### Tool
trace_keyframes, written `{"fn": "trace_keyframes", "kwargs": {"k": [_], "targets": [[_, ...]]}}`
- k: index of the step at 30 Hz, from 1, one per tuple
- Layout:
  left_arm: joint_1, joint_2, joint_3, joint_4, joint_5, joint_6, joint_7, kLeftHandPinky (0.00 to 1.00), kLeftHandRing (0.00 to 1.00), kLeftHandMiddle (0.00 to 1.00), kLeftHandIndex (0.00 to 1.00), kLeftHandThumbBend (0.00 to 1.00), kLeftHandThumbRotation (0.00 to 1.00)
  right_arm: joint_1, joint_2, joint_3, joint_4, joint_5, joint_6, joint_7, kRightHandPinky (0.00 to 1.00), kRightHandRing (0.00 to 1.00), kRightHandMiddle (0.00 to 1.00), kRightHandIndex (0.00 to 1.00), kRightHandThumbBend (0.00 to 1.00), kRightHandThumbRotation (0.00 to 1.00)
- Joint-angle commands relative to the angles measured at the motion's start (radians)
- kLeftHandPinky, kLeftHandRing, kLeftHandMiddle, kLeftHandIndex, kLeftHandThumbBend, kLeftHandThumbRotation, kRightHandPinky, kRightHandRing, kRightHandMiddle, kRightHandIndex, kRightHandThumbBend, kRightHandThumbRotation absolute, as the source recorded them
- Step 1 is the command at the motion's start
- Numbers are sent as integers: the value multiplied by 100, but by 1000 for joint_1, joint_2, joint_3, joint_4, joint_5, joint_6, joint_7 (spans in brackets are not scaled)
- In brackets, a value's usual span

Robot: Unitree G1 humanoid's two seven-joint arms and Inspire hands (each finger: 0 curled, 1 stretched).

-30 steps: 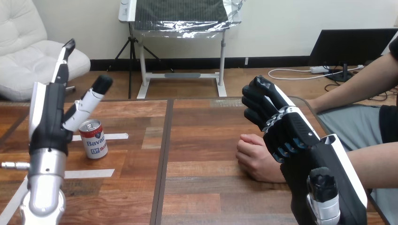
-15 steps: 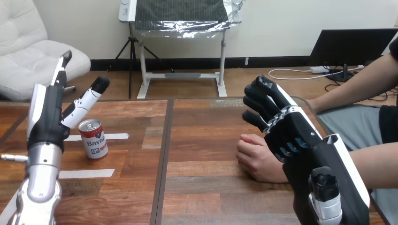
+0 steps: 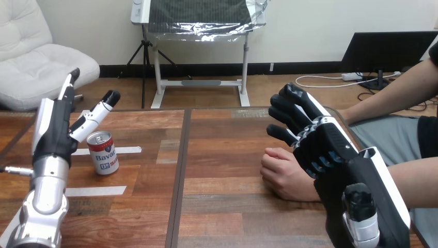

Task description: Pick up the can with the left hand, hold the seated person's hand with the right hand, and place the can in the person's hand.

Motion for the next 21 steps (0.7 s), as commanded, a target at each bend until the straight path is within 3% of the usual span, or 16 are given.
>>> {"fn": "trace_keyframes", "kwargs": {"k": [1, 21], "targets": [[-126, 34, -17, 59, 0, 1, 7, 90, 97, 99, 97, 68, 71, -39, 4, -15, -37, 15, -13, 3, 87, 92, 91, 92, 94, 90], [-233, 40, -34, 199, -6, 102, -6, 90, 98, 100, 98, 71, 70, -44, 0, -26, -37, 22, -8, 6, 86, 92, 91, 91, 96, 89]]}}
